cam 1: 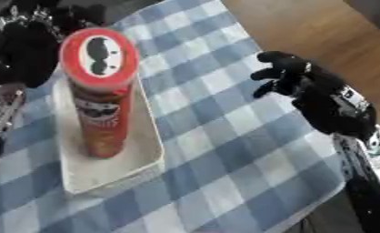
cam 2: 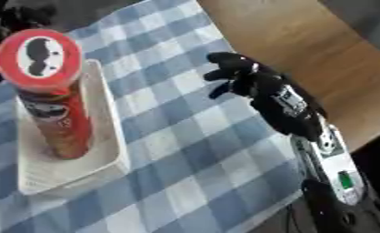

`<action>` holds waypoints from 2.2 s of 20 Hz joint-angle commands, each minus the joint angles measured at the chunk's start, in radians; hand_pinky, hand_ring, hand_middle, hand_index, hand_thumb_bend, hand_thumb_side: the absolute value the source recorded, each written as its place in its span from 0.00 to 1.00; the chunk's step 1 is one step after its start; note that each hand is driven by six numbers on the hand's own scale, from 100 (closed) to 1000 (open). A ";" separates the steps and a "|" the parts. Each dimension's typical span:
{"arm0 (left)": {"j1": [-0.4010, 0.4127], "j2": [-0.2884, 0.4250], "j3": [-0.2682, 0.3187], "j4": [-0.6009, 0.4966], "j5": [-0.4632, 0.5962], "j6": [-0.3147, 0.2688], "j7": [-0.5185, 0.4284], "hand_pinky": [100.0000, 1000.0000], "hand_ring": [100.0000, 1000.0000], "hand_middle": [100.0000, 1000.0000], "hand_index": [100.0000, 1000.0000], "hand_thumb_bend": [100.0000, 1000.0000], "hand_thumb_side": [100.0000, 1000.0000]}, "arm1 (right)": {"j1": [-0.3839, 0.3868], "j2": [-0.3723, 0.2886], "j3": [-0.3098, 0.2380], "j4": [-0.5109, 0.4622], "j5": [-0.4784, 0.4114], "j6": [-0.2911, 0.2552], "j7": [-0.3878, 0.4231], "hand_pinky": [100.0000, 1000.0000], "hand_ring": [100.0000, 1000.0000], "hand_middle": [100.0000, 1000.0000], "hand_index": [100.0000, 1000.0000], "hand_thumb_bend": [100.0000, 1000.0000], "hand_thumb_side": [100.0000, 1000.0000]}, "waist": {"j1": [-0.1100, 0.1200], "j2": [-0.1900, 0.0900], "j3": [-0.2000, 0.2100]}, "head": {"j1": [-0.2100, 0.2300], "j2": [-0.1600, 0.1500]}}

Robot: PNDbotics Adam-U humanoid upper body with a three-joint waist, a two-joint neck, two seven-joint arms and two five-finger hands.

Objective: Pick up objects on the table and place them in the box.

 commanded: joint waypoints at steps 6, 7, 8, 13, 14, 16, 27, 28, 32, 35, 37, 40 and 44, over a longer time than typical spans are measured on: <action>-0.014 0.027 0.007 -0.013 -0.028 0.000 -0.046 1.00 0.79 0.99 1.00 0.27 0.71 | -0.011 -0.011 0.003 -0.013 0.006 -0.132 0.125 0.71 0.85 0.93 0.89 0.00 1.00 | -0.010 -0.016 0.001 | 0.009 -0.011; -0.014 0.027 0.007 -0.013 -0.027 0.001 -0.047 1.00 0.79 0.99 1.00 0.27 0.71 | -0.011 -0.011 0.003 -0.013 0.006 -0.132 0.125 0.71 0.85 0.93 0.89 0.00 1.00 | -0.010 -0.016 0.001 | 0.009 -0.012; -0.014 0.026 0.006 -0.013 -0.028 0.001 -0.048 1.00 0.79 0.99 1.00 0.27 0.72 | -0.010 -0.011 0.003 -0.013 0.006 -0.132 0.125 0.71 0.85 0.93 0.89 0.00 1.00 | -0.010 -0.016 0.002 | 0.009 -0.012; -0.011 0.026 0.008 -0.020 -0.025 0.000 -0.041 1.00 0.79 0.98 1.00 0.26 0.73 | -0.010 -0.011 0.002 -0.013 0.007 -0.131 0.125 0.71 0.85 0.93 0.89 0.00 1.00 | -0.010 -0.017 0.005 | 0.009 -0.014; -0.011 0.026 0.008 -0.023 -0.021 0.000 -0.036 1.00 0.77 0.98 1.00 0.25 0.74 | -0.010 -0.011 0.002 -0.014 0.007 -0.131 0.125 0.71 0.85 0.93 0.89 0.00 1.00 | -0.010 -0.017 0.007 | 0.009 -0.014; -0.007 0.027 0.012 -0.034 -0.004 -0.003 -0.006 1.00 0.70 0.92 1.00 0.22 0.77 | -0.010 -0.011 0.002 -0.014 0.007 -0.130 0.125 0.71 0.85 0.93 0.89 0.00 1.00 | -0.010 -0.017 0.011 | 0.007 -0.017; 0.142 0.131 0.071 -0.401 -0.044 -0.037 0.338 0.20 0.00 0.23 0.53 0.00 0.73 | 0.017 -0.029 -0.002 -0.017 0.012 -0.117 0.125 0.71 0.85 0.93 0.89 0.00 1.00 | -0.012 -0.023 0.107 | -0.024 -0.028; 0.151 0.136 0.072 -0.406 -0.049 -0.049 0.331 0.21 0.00 0.24 0.54 0.00 0.74 | 0.020 -0.029 -0.002 -0.019 0.012 -0.114 0.125 0.71 0.85 0.93 0.89 0.00 1.00 | -0.013 -0.024 0.114 | -0.025 -0.028; 0.214 0.142 0.071 -0.411 -0.054 -0.086 0.299 0.09 0.00 0.07 0.38 0.00 0.72 | 0.042 -0.029 -0.004 -0.024 0.011 -0.096 0.125 0.71 0.85 0.93 0.89 0.00 1.00 | -0.019 -0.033 0.159 | -0.039 -0.034; 0.323 0.102 0.058 -0.411 -0.075 -0.128 0.254 0.00 0.00 0.00 0.24 0.00 0.71 | 0.066 -0.020 -0.008 -0.033 0.004 -0.069 0.125 0.71 0.85 0.93 0.89 0.00 1.00 | -0.031 -0.047 0.220 | -0.067 -0.046; 0.381 0.061 0.045 -0.411 -0.097 -0.138 0.239 0.00 0.00 0.00 0.21 0.00 0.71 | 0.077 -0.015 -0.011 -0.040 -0.002 -0.051 0.125 0.71 0.85 0.93 0.89 0.00 1.00 | -0.036 -0.053 0.250 | -0.081 -0.051; 0.453 -0.021 0.019 -0.411 -0.121 -0.137 0.221 0.00 0.00 0.00 0.19 0.00 0.73 | 0.084 -0.011 -0.015 -0.051 -0.010 -0.031 0.125 0.70 0.84 0.92 0.89 0.00 1.00 | -0.043 -0.053 0.284 | -0.097 -0.065; 0.556 -0.132 0.015 -0.411 -0.167 -0.163 0.157 0.01 0.00 0.00 0.27 0.00 0.75 | 0.081 -0.017 -0.025 -0.053 -0.014 -0.028 0.125 0.70 0.84 0.92 0.89 0.00 1.00 | -0.053 -0.043 0.321 | -0.114 -0.074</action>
